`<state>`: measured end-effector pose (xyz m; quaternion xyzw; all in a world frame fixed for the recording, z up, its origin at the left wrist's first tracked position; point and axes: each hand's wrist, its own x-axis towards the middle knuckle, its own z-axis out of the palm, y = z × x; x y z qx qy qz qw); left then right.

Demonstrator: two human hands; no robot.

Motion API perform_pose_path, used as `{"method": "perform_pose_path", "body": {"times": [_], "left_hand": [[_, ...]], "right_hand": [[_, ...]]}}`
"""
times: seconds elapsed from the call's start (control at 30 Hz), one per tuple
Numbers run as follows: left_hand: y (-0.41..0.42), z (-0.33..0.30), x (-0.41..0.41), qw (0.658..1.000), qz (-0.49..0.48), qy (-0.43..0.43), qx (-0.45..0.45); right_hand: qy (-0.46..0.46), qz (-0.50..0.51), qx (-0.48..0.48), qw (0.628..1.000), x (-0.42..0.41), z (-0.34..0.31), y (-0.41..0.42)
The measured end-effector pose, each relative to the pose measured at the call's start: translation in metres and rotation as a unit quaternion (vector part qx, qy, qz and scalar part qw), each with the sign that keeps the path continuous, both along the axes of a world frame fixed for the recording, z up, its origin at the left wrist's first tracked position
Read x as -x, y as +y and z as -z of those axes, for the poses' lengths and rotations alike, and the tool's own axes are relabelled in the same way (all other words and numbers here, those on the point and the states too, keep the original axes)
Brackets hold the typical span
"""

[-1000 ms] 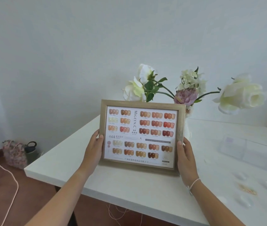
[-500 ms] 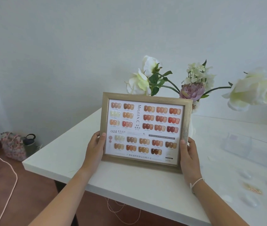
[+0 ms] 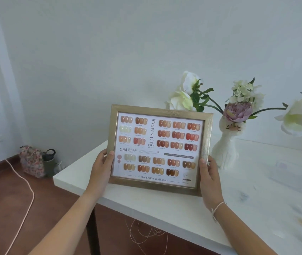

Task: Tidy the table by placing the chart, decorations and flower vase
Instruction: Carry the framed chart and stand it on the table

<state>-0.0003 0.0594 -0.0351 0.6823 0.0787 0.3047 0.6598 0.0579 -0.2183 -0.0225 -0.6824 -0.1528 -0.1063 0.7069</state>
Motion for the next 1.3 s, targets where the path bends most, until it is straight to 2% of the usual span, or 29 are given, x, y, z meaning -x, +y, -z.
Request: {"method": "perform_pose_path", "body": {"times": [0.27,0.47,0.8,1.3], "left_hand": [[0.089,-0.006,0.041,0.997,-0.077,-0.012,0.014],[0.132,-0.019,0.033,0.992,-0.126,-0.014,0.013],[0.153,-0.028,-0.079,0.987,-0.155,-0.027,0.022],[0.109,-0.003,-0.228,0.993,-0.09,-0.044,0.057]], "right_hand": [[-0.008,-0.076,0.012,0.997,0.005,-0.012,0.099],[0.012,-0.116,0.013,0.993,-0.027,-0.019,0.153],[0.017,-0.115,0.009,0.993,-0.145,-0.03,0.178],[0.014,-0.019,0.006,1.0,-0.266,-0.017,0.134]]}}
